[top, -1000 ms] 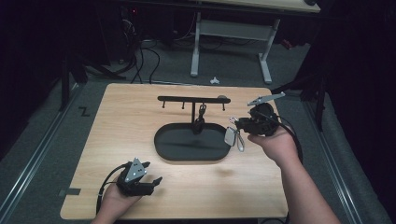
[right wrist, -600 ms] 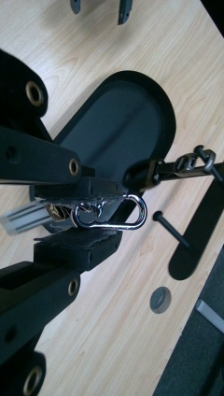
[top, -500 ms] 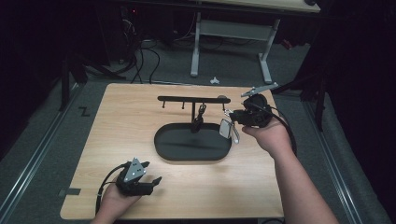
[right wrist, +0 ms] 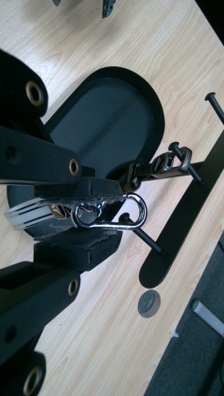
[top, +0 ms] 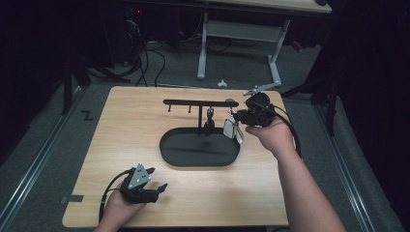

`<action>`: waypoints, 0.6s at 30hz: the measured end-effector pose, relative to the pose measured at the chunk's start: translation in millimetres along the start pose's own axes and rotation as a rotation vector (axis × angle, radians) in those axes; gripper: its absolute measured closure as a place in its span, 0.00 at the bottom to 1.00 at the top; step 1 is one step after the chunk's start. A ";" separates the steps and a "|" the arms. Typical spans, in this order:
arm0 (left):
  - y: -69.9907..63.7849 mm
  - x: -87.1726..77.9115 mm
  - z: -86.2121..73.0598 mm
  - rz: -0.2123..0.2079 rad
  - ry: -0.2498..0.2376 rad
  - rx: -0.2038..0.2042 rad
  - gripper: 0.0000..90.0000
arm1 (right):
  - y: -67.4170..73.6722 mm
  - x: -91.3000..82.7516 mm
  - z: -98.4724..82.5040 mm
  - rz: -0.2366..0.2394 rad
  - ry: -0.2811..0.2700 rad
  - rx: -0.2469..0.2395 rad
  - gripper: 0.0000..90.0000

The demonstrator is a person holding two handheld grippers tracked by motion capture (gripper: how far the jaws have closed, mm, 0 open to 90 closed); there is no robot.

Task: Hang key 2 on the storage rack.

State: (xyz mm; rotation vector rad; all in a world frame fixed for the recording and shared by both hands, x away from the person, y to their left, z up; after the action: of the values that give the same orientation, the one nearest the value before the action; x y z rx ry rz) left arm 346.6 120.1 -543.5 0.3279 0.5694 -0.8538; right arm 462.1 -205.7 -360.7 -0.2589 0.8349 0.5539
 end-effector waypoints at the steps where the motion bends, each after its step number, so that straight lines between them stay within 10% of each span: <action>1: 0.2 -0.1 0.1 0.000 -0.002 -0.001 0.30 | 0.0 0.3 0.5 -0.003 -0.001 0.000 0.84; 18: -0.7 3.0 0.9 -0.006 0.004 0.005 0.30 | -6.1 7.6 2.2 -0.015 0.006 0.009 0.84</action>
State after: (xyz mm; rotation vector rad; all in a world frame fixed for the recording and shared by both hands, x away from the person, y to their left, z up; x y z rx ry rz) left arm 348.0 117.4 -544.6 0.3328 0.5727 -0.8606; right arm 471.0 -207.0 -365.0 -0.2588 0.8403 0.5360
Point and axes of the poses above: each handheld gripper's, and its own axes: x roughly forward along the jaws, z roughly out of its top, y roughly to its left, the point moved 5 cm from there along x, roughly forward along the jaws, and after that the axes turned 1 degree about y, right-handed, at the moved point
